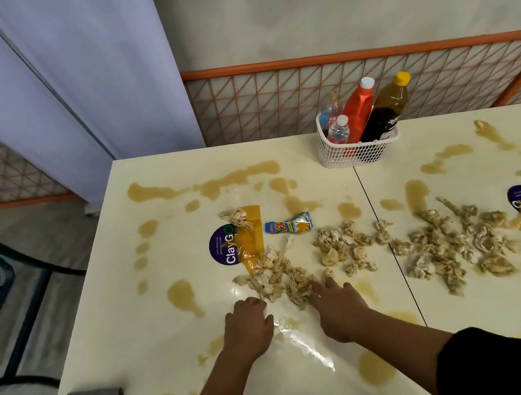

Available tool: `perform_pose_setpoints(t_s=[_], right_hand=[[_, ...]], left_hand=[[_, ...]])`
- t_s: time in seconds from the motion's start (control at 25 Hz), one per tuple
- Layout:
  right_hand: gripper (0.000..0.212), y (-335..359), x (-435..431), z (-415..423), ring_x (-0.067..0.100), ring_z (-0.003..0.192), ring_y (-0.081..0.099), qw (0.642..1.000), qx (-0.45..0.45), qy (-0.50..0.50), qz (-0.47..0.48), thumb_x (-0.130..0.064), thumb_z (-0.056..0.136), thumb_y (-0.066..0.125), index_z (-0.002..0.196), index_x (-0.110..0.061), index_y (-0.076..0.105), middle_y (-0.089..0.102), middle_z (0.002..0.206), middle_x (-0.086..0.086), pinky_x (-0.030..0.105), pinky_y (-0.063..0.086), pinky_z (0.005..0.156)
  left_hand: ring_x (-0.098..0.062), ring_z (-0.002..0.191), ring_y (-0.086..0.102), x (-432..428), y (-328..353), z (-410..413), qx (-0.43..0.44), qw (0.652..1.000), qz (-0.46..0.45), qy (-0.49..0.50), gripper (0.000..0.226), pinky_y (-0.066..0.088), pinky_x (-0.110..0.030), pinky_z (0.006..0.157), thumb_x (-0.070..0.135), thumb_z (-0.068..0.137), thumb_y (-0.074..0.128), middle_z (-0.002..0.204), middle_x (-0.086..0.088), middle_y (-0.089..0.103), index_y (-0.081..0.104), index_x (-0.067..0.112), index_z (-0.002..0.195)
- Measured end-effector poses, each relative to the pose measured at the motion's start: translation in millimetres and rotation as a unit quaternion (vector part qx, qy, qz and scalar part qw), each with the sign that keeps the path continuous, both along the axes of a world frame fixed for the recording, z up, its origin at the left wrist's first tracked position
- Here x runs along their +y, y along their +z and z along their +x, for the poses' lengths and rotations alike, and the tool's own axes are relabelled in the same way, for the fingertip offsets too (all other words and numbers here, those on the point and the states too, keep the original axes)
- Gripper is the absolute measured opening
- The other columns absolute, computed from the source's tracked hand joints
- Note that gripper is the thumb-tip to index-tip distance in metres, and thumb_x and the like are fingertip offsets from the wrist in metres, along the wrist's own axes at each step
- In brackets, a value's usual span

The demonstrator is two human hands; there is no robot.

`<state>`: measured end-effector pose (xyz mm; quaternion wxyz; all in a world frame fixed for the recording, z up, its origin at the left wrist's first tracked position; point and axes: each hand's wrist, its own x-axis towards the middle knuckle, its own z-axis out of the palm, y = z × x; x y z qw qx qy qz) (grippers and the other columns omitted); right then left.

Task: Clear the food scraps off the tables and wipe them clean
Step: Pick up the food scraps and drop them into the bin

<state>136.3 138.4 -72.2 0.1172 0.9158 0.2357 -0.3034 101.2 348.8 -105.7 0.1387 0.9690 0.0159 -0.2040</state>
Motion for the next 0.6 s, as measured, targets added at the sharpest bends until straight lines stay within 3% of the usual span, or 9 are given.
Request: perform_pose_setpoints(t_s=[0.12,0.2,0.28,0.32,0.4,0.48,0.6], right_hand=[[0.044,4,-3,-1,0.029,0.134,0.042,0.997,-0.017,-0.039,0.066,-0.029,0.096,0.049,0.140,-0.023,0.050,0.045,0.146,0.003,0.042,0.042,0.099],[0.028,5,-5,-2,0.024,0.115,0.054,0.988,-0.029,-0.096,0.119,-0.036,0.094,0.053,0.119,-0.023,0.059,0.057,0.122,-0.001,0.037,0.047,0.087],[0.013,7,-7,-3,0.017,0.086,0.056,0.958,-0.029,-0.208,0.195,-0.035,0.090,0.058,0.087,-0.023,0.055,0.057,0.092,-0.005,0.035,0.048,0.072],[0.019,5,-9,-3,0.014,0.074,0.051,0.938,-0.021,-0.263,0.225,-0.032,0.088,0.061,0.078,-0.023,0.049,0.054,0.081,-0.006,0.034,0.046,0.067],[0.025,4,-16,-6,0.012,0.064,0.046,0.888,0.013,-0.354,0.292,-0.025,0.089,0.066,0.076,-0.022,0.045,0.052,0.074,-0.004,0.032,0.043,0.063],[0.012,7,-22,-9,0.016,0.067,0.055,0.823,0.064,-0.438,0.357,-0.020,0.093,0.065,0.092,-0.020,0.053,0.060,0.085,0.004,0.030,0.050,0.062],[0.015,9,-25,-12,0.025,0.071,0.065,0.679,0.157,-0.571,0.434,-0.009,0.099,0.055,0.112,-0.010,0.062,0.066,0.095,0.019,0.034,0.060,0.067]], left_hand=[[-0.016,0.122,0.052,6,3,1,-0.034,0.997,-0.063,0.034,0.037,0.041,-0.032,0.098,0.040,0.094,0.052,0.131,0.009,0.059,0.062,0.024,0.127],[-0.010,0.110,0.061,13,14,2,-0.067,0.982,-0.146,0.101,0.028,0.046,-0.025,0.094,0.038,0.087,0.067,0.113,0.011,0.068,0.070,0.024,0.111],[-0.001,0.089,0.066,20,28,5,-0.101,0.962,-0.205,0.147,0.015,0.051,-0.021,0.083,0.033,0.078,0.079,0.090,0.015,0.071,0.074,0.026,0.090],[0.001,0.081,0.065,24,37,6,-0.115,0.955,-0.226,0.154,0.012,0.052,-0.019,0.077,0.030,0.076,0.081,0.081,0.016,0.070,0.073,0.028,0.084],[0.003,0.078,0.062,30,52,8,-0.130,0.939,-0.277,0.159,0.020,0.048,-0.014,0.069,0.025,0.076,0.083,0.075,0.015,0.066,0.069,0.033,0.088],[0.003,0.082,0.060,36,63,10,-0.134,0.933,-0.301,0.148,0.029,0.044,-0.010,0.069,0.022,0.081,0.080,0.081,0.016,0.064,0.068,0.035,0.104],[0.000,0.087,0.060,43,77,15,-0.166,0.932,-0.301,0.112,0.013,0.043,-0.012,0.071,0.019,0.089,0.072,0.089,0.016,0.066,0.074,0.028,0.098]])
